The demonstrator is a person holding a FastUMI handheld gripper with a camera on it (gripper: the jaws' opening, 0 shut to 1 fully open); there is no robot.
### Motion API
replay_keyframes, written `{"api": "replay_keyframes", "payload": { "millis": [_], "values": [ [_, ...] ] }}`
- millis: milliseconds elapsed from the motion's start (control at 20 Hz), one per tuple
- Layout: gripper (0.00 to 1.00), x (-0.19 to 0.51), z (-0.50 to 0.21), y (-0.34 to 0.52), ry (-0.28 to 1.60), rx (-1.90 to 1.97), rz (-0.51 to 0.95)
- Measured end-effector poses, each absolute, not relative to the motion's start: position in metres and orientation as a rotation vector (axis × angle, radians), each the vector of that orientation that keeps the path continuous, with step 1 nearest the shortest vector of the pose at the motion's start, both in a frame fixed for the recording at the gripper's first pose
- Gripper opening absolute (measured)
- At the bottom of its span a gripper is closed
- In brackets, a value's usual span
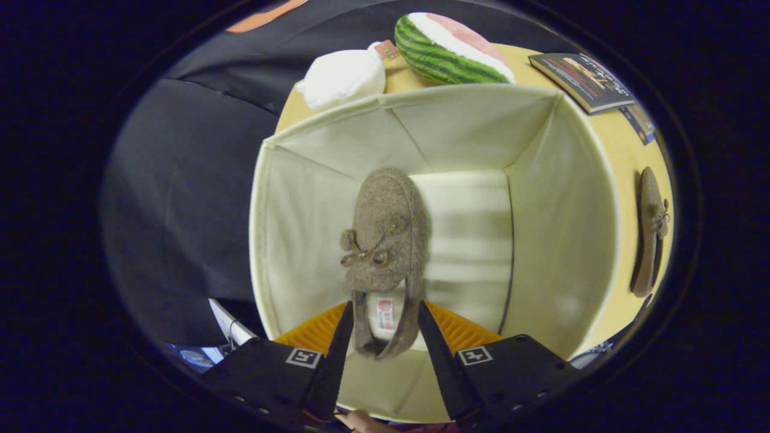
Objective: Open the storage box then place both shoes into the box .Put the left shoe in first, then the right shoe, with the right side of both shoes facing outward in a uniform manner.
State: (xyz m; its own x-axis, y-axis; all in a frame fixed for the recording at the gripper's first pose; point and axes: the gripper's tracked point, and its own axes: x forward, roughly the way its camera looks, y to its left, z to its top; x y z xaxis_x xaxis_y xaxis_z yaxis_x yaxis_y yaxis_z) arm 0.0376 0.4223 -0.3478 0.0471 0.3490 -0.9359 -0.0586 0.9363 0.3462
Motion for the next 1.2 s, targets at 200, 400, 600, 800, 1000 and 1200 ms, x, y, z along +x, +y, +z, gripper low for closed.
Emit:
{"api": "replay_keyframes", "payload": {
  "millis": [200, 400, 600, 800, 1000, 1200],
  "values": [
    [0.89, 0.037, -0.306, 0.394, 1.429, 0.192, 0.332],
    [0.93, 0.034, -0.266, 0.357, 1.346, 0.144, 0.333],
    [0.96, 0.026, -0.238, 0.316, 1.313, 0.165, 0.378],
    [0.96, 0.026, -0.246, 0.253, 1.312, 0.156, 0.379],
    [0.96, 0.036, -0.268, 0.172, 1.305, 0.089, 0.331],
    [0.97, 0.048, -0.3, 0.093, 1.34, 0.089, 0.258]
  ]
}}
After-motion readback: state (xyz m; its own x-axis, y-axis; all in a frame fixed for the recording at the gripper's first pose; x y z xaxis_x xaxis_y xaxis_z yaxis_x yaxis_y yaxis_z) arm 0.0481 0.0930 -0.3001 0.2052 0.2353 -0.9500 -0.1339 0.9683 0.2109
